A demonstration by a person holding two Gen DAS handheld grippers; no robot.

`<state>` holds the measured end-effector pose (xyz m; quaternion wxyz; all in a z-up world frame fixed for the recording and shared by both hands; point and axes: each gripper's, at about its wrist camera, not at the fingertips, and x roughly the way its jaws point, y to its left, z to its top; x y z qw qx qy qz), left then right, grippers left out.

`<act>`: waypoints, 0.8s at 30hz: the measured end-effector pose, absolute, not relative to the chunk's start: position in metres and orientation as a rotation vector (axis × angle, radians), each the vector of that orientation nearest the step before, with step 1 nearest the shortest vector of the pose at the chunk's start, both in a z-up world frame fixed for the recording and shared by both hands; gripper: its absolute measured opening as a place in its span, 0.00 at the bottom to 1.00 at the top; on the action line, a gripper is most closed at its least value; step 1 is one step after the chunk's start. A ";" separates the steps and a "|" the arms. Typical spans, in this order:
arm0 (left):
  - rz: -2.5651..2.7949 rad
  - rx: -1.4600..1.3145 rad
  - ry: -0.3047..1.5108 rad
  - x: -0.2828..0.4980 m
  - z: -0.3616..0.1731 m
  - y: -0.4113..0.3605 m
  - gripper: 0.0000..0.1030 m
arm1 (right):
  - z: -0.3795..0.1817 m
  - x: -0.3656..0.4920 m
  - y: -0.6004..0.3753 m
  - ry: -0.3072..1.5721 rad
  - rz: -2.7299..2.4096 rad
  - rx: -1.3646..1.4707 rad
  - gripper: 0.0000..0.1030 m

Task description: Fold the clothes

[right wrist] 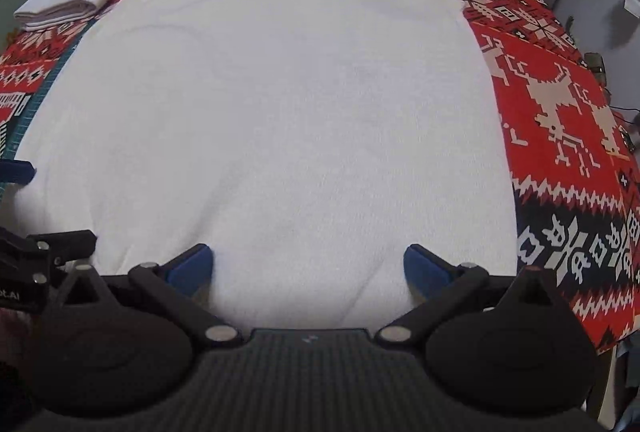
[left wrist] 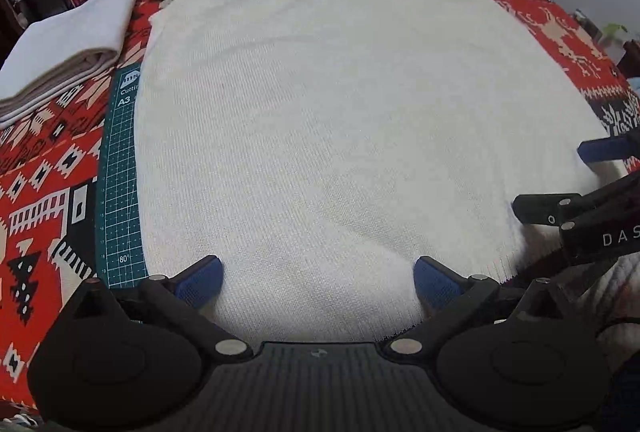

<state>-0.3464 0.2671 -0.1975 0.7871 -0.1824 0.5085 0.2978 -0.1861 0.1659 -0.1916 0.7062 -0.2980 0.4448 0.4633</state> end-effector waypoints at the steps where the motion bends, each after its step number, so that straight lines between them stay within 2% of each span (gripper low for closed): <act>1: 0.646 -0.395 1.098 -0.346 -0.197 0.267 1.00 | -0.191 -0.186 0.166 0.990 1.026 -0.660 1.00; 20: 0.715 -0.423 1.036 -0.344 -0.197 0.257 0.99 | -0.180 -0.184 0.151 0.970 0.948 -0.531 0.98; 22: 0.717 -0.430 1.041 -0.346 -0.194 0.259 0.94 | -0.175 -0.177 0.144 0.984 0.943 -0.495 0.89; 24: 0.722 -0.448 1.044 -0.349 -0.188 0.263 0.73 | -0.169 -0.171 0.137 0.999 0.938 -0.459 0.76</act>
